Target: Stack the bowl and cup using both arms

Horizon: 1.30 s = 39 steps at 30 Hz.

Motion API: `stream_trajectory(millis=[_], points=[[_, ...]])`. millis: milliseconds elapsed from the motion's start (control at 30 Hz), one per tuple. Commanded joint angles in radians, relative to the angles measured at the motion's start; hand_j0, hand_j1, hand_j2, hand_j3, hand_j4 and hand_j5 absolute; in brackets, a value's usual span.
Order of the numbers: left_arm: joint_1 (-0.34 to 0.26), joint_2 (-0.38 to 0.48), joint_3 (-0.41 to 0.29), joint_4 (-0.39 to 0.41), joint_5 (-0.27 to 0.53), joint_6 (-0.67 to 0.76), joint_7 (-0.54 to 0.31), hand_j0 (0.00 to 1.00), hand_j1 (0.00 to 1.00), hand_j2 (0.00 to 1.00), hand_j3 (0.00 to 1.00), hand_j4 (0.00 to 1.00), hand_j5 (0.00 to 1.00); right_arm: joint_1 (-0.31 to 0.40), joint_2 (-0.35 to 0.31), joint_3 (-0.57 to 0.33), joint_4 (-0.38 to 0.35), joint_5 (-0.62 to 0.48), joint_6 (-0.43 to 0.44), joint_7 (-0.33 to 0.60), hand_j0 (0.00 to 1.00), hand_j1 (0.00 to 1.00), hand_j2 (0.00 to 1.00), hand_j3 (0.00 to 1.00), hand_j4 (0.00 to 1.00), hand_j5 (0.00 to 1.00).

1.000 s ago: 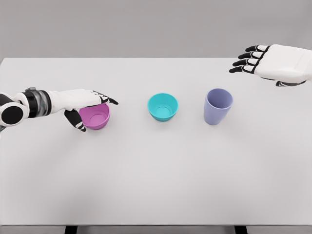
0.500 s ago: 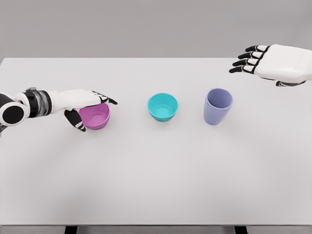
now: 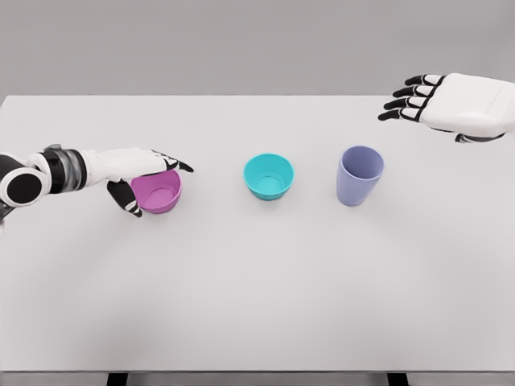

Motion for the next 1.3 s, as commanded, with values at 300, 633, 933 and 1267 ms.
stream_trajectory(millis=[300,633,933,1267], points=[[0.002,-0.005,-0.001,0.009,-0.001,0.000,0.000,1.00,1.00,1.00,1.00,1.00,1.00,0.002,-0.001,0.000,0.000,-0.003,0.003,0.000,1.00,1.00,1.00,1.00,1.00,1.00],[0.008,-0.005,-0.001,0.009,-0.007,0.000,0.000,1.00,1.00,1.00,1.00,1.00,1.00,0.000,-0.001,0.000,0.000,-0.003,0.003,0.000,1.00,1.00,1.00,1.00,1.00,1.00],[0.008,-0.004,0.000,0.009,-0.007,0.002,0.000,0.84,0.84,0.84,0.84,0.84,0.84,0.000,-0.001,0.000,0.000,-0.003,0.003,0.000,1.00,1.00,1.00,1.00,1.00,1.00],[0.006,-0.004,0.002,0.009,-0.006,0.002,0.000,0.80,0.80,0.80,0.80,0.80,0.80,0.000,-0.001,0.000,0.000,-0.003,0.003,0.000,1.00,1.00,1.00,1.00,1.00,1.00]])
